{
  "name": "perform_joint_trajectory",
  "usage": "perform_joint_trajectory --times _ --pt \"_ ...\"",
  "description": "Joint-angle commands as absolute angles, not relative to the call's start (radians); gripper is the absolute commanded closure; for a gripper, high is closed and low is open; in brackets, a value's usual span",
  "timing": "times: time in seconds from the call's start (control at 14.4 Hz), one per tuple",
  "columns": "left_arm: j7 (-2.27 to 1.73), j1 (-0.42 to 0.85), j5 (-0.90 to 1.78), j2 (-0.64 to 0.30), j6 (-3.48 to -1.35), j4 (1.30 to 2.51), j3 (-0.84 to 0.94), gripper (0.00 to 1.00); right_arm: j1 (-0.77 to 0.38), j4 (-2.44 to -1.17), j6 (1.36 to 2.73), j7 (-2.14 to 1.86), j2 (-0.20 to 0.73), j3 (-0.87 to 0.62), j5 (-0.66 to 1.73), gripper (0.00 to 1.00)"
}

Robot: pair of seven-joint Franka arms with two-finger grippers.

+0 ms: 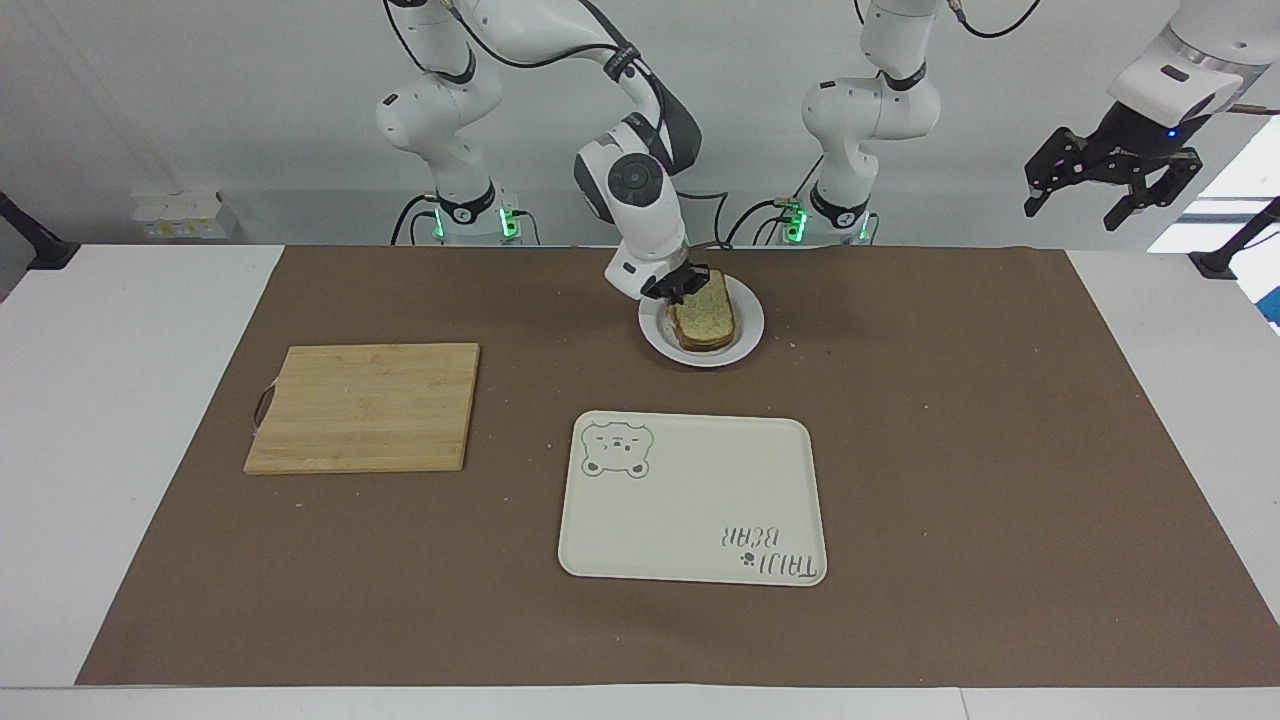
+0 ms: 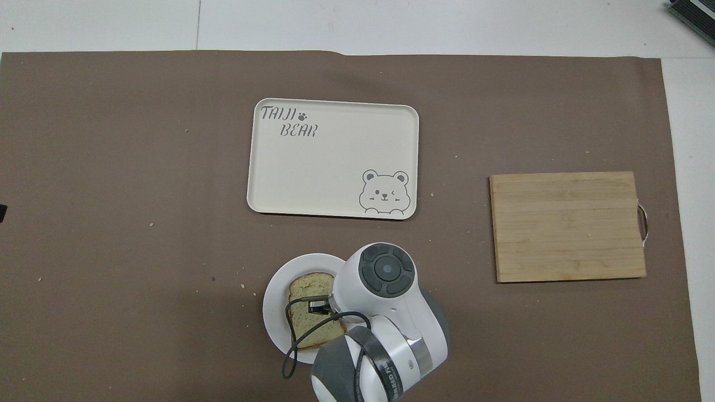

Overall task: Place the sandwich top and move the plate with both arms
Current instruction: 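Carry the bread with the right gripper onto the egg toast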

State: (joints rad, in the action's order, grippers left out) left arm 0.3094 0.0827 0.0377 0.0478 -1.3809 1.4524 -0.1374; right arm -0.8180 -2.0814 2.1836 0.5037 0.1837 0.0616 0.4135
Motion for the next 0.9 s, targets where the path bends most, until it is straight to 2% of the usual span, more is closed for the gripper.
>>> perform_joint_trajectory --times 0.0,0.14,0.21,0.28,0.35,0.56,0.83 --pt "0.302 0.069 0.035 0.069 -1.378 1.474 -0.127 0.00 -0.815 -2.105 2.200 0.506 0.175 0.067 0.442 1.00" --pt "0.302 0.069 0.035 0.069 -1.378 1.474 -0.127 0.00 -0.808 -2.105 2.198 0.506 0.178 0.067 0.442 1.00" --pt "0.302 0.069 0.035 0.069 -1.378 1.474 -0.127 0.00 -0.802 -2.105 2.198 0.506 0.179 0.067 0.442 0.79" --pt "0.302 0.069 0.035 0.069 -1.378 1.474 -0.127 0.00 -0.802 -2.102 2.195 0.503 0.179 0.069 0.442 0.17" --pt "0.302 0.069 0.035 0.069 -1.378 1.474 -0.127 0.00 -0.802 -2.097 2.191 0.497 0.181 0.069 0.442 0.00" --pt "0.302 0.069 0.035 0.069 -1.378 1.474 -0.127 0.00 -0.796 -2.082 2.201 0.486 0.190 0.075 0.401 0.00" --pt "0.302 0.067 0.035 0.071 -1.370 1.476 -0.127 0.00 -0.678 -2.025 2.200 0.401 0.189 0.077 0.239 0.00"
